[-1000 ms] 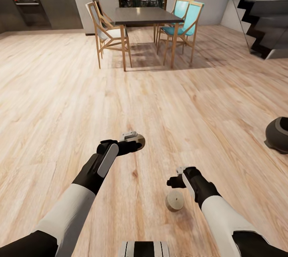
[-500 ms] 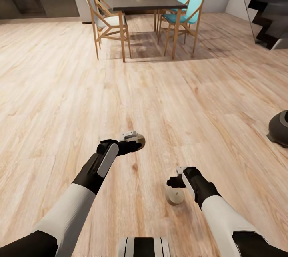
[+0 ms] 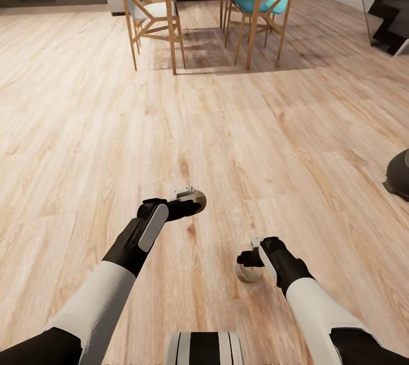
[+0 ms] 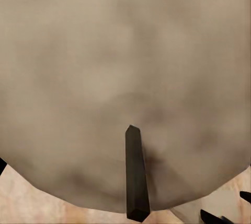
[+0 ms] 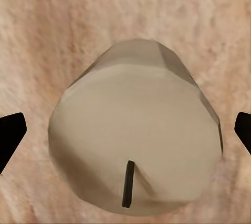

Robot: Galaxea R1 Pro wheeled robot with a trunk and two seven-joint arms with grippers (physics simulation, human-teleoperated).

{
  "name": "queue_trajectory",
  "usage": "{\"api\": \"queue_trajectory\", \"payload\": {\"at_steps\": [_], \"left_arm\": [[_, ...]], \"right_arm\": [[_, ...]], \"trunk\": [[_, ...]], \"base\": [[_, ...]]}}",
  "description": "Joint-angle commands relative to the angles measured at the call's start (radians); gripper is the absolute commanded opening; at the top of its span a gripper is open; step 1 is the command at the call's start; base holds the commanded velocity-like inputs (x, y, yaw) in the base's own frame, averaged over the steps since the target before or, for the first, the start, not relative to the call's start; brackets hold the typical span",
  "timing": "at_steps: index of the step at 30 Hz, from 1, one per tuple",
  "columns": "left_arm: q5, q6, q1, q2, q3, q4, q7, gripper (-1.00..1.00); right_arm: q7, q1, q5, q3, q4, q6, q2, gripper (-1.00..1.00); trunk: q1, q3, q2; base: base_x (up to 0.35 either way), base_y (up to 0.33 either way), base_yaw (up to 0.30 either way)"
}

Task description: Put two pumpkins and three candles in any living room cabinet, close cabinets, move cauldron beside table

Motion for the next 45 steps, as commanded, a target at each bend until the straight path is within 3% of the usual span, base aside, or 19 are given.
{"api": "queue_trajectory", "payload": {"at_steps": [1,3,31,35,45], "left_arm": [[0.011,0.002,-0.001,0.0,-0.001,-0.001,0.009,-1.0],[0.011,0.002,-0.001,0.0,-0.001,-0.001,0.009,-1.0],[0.01,0.002,-0.001,-0.001,-0.003,0.0,0.011,-1.0],[0.01,0.002,-0.001,-0.001,-0.003,0.0,0.01,-1.0],[0.01,0.002,-0.001,-0.001,-0.003,0.0,0.01,-1.0]], "right_arm": [[0.009,0.0,0.011,-0.003,-0.002,0.005,0.0,1.0],[0.009,0.0,0.011,-0.003,-0.002,0.005,0.0,1.0],[0.009,0.0,0.011,-0.003,-0.002,0.005,0.002,1.0],[0.009,0.0,0.011,-0.003,-0.002,0.005,0.002,1.0],[0.009,0.0,0.011,-0.003,-0.002,0.005,0.001,1.0]], "trunk": [[0.0,-0.005,-0.001],[0.001,-0.012,-0.001],[0.001,-0.012,-0.001],[0.003,-0.028,-0.002],[0.003,-0.028,-0.002]], "base": [[0.0,0.0,0.0],[0.0,0.0,0.0],[0.0,0.0,0.0],[0.0,0.0,0.0],[0.0,0.0,0.0]]}}
